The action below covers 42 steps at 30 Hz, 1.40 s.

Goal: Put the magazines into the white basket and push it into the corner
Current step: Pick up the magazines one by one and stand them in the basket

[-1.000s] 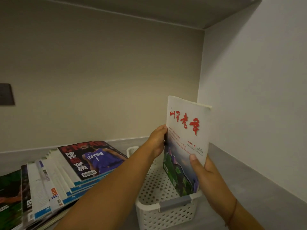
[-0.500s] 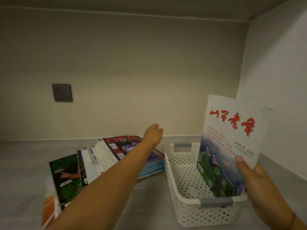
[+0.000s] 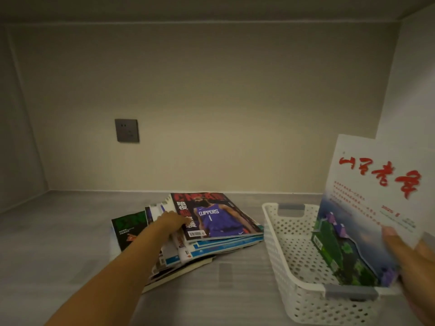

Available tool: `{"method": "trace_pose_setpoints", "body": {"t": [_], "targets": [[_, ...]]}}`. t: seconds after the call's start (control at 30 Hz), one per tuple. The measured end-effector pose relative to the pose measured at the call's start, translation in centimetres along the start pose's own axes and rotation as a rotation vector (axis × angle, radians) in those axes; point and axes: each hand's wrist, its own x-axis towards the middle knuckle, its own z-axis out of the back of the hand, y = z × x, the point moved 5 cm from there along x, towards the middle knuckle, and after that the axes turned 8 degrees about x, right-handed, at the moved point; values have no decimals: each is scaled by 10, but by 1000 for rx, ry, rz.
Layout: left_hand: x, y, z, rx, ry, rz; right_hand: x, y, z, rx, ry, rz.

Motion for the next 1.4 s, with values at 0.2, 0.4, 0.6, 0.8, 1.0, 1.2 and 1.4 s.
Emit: {"method": "trace_pose_setpoints", "body": {"t": [0.2,0.4,0.6,0.8,1.0,1.2,1.4], "targets": [[-19,24,29,-285,-76,83,-8,2,0,85,-10,51],[-37,-11,14,-250,-41,54,-6,7,2,-18,-36,52],[-35,-28,6,-138,-35,41,-20,15,-3,47,30,67],[-38,-23,-3,-434,128,39,-23,15,-11,78,21,44],[-54,-15,-7,-726,152,39,-27,14,-13,225,32,-47],[-68,-26,-4,-794,-83,-103,-30,12,-15,335,87,-59],[-120,-55,10,-615,-523,-404,-31,3,-18,322,60,-78]]}}
